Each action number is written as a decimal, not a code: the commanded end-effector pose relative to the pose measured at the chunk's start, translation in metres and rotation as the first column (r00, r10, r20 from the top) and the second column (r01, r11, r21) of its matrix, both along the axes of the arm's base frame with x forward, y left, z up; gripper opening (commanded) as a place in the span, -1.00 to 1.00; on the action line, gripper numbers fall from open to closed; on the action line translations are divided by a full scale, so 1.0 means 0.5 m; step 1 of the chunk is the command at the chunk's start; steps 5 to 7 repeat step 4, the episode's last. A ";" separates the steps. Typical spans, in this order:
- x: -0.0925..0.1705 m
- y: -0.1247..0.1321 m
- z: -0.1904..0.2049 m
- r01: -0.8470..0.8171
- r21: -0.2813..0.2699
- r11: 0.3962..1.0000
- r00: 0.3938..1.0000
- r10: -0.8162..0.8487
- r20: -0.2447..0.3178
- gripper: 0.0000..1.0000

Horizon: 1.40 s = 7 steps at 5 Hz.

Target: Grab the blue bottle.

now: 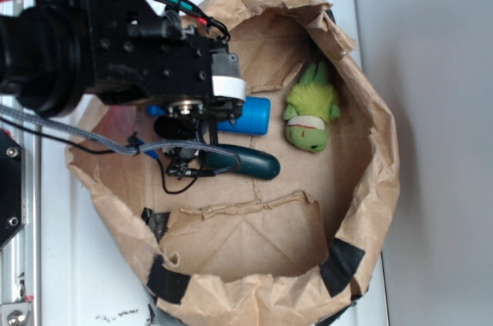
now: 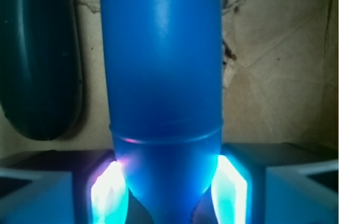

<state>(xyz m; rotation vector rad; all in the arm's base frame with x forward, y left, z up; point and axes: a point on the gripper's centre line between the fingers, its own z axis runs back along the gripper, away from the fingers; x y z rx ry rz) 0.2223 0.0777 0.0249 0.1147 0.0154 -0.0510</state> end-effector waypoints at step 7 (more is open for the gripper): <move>0.045 0.000 0.217 -0.058 0.025 0.998 0.993 0.055 0.108 1.00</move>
